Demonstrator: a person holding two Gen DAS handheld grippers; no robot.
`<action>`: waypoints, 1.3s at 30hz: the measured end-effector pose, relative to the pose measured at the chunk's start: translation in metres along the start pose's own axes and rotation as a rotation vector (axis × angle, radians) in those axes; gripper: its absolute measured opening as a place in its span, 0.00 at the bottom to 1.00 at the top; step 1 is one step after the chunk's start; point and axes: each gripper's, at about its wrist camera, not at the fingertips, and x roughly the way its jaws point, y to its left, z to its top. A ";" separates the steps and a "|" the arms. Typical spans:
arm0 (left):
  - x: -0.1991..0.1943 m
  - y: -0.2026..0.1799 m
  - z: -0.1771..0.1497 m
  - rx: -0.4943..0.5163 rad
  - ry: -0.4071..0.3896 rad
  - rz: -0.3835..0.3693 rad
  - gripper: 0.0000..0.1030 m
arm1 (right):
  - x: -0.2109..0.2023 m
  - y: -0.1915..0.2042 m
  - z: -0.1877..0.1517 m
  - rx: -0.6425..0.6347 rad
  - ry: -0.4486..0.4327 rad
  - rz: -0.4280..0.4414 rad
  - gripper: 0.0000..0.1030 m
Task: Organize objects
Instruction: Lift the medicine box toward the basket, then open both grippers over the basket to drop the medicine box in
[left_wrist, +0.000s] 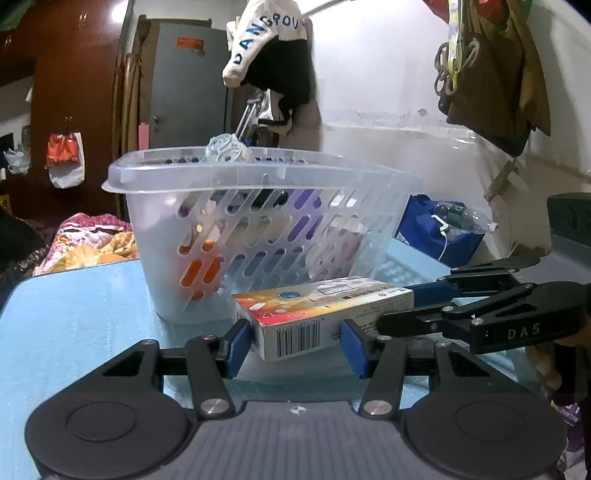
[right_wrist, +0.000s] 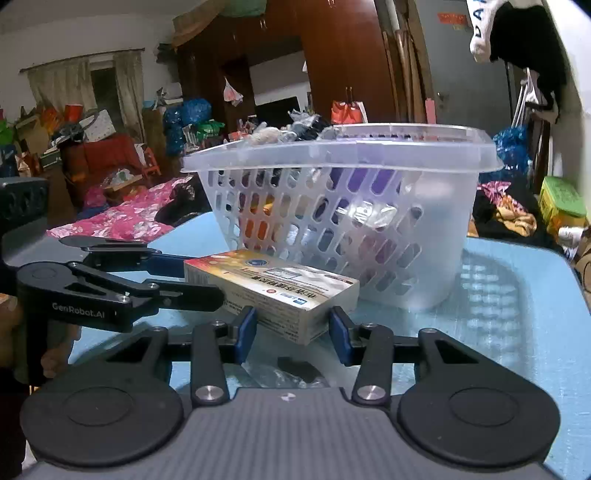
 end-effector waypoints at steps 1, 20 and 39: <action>-0.002 -0.002 0.000 0.000 -0.013 0.003 0.55 | -0.001 0.002 0.000 -0.005 -0.005 -0.002 0.45; -0.063 -0.058 0.084 0.166 -0.269 0.068 0.54 | -0.070 0.039 0.079 -0.161 -0.227 -0.100 0.45; 0.055 -0.033 0.129 0.140 -0.175 0.129 0.56 | 0.000 -0.035 0.113 -0.100 -0.128 -0.195 0.59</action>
